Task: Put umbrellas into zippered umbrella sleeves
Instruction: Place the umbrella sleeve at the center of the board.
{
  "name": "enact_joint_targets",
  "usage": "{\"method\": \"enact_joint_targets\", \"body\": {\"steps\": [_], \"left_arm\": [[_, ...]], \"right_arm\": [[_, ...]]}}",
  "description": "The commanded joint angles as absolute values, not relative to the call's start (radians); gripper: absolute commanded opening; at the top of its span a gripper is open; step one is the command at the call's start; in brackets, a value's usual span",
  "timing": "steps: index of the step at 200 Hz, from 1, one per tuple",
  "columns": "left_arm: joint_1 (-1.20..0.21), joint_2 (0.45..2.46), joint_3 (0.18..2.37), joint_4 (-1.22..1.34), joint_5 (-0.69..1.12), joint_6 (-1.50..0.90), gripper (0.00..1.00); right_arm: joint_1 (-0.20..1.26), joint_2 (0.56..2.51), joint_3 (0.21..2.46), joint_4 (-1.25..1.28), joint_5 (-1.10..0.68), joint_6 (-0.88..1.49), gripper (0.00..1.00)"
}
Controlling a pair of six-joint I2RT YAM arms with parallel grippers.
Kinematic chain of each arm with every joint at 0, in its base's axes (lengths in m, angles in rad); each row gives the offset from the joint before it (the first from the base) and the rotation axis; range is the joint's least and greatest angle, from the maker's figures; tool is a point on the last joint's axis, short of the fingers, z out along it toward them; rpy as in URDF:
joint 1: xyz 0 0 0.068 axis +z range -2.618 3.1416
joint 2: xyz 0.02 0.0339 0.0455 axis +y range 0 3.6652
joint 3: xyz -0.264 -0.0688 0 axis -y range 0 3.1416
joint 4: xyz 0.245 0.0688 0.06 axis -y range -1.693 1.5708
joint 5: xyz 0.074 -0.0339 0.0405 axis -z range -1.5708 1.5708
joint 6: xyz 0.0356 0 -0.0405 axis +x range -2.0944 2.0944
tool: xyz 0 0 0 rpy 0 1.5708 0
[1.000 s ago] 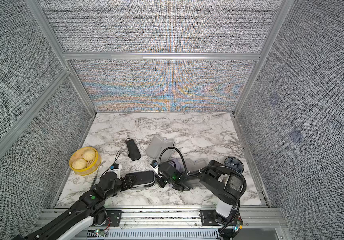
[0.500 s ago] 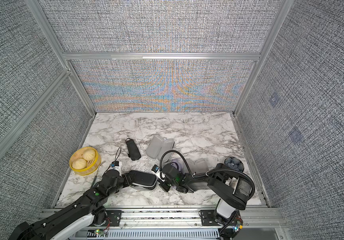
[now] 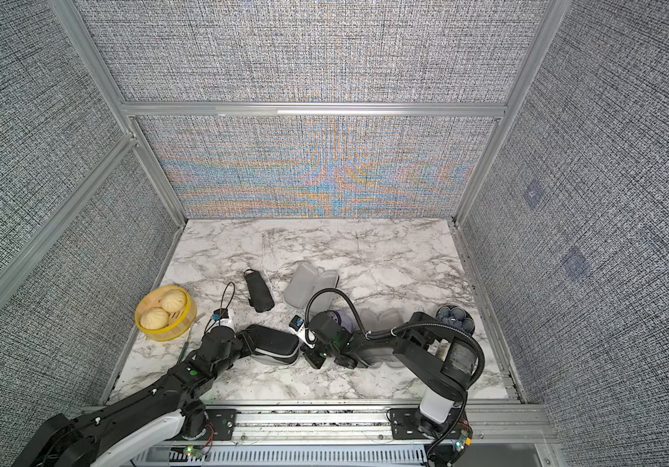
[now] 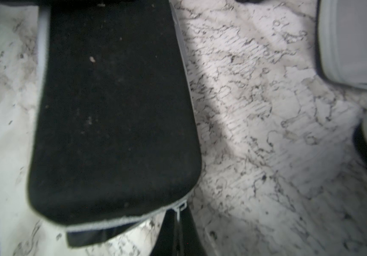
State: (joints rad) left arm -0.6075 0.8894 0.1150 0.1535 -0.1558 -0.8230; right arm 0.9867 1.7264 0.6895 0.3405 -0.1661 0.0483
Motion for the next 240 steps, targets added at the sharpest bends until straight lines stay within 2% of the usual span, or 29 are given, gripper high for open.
{"method": "enact_joint_targets", "body": {"steps": [1,26,58,81,93,129,149,164,183,202,223,240], "left_arm": [[-0.602,0.917,0.157,-0.006,-0.100,-0.776,0.37],[-0.570,0.984,0.223,0.016,-0.088,-0.733,0.42],[-0.557,1.049,0.247,0.054,-0.038,-0.730,0.79],[-0.557,0.960,0.315,-0.166,-0.046,-0.732,0.92],[-0.557,0.872,0.358,-0.296,-0.043,-0.687,0.92],[-0.558,0.577,0.354,-0.479,-0.045,-0.697,0.93],[-0.558,0.500,0.377,-0.545,-0.065,-0.688,0.92],[-0.558,0.482,0.402,-0.499,-0.022,-0.679,0.86],[-0.561,0.557,0.418,-0.280,0.125,-0.680,0.72],[-0.616,0.743,0.445,-0.088,0.240,-0.683,0.60],[-0.729,0.887,0.474,0.016,0.160,-0.661,0.57],[-0.759,0.942,0.441,0.115,0.144,-0.687,0.56]], "right_arm": [[0.981,1.757,0.736,0.363,-0.174,0.078,0.00],[0.958,1.779,0.790,0.328,-0.140,0.077,0.00],[0.938,1.787,0.797,0.305,-0.102,0.088,0.00],[0.935,1.783,0.780,0.317,-0.089,0.094,0.00],[0.936,1.788,0.771,0.335,-0.100,0.104,0.00],[0.936,1.794,0.752,0.369,-0.111,0.121,0.00],[0.936,1.789,0.742,0.383,-0.115,0.124,0.00],[0.935,1.789,0.737,0.393,-0.119,0.127,0.00],[0.937,1.790,0.735,0.399,-0.124,0.129,0.00],[0.937,1.785,0.726,0.412,-0.122,0.136,0.00],[0.942,1.773,0.704,0.437,-0.122,0.143,0.00],[0.946,1.762,0.699,0.438,-0.128,0.145,0.00]]}}
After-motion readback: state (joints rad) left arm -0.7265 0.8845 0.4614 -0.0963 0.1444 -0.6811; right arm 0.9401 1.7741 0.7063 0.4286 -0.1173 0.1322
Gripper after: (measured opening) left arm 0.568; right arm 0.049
